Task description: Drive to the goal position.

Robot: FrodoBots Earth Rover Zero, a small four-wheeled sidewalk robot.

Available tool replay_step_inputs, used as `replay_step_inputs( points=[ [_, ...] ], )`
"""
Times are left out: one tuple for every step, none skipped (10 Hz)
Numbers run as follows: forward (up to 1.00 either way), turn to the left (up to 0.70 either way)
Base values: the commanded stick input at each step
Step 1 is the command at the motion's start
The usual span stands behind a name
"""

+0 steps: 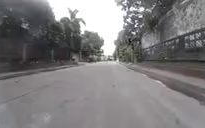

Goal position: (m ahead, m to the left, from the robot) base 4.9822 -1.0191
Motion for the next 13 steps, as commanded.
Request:
replay_step_inputs(
  points=[
    [0.85,0.0],
    [0.85,0.0],
    [0.85,0.0],
    [0.85,0.0],
    [0.85,0.0],
    [0.85,0.0],
    [0.85,0.0],
    [0.85,0.0],
    [0.85,0.0],
    [0.85,-0.07],
    [0.85,-0.31],
    [0.85,-0.34],
    [0.85,-0.34]
  ],
)
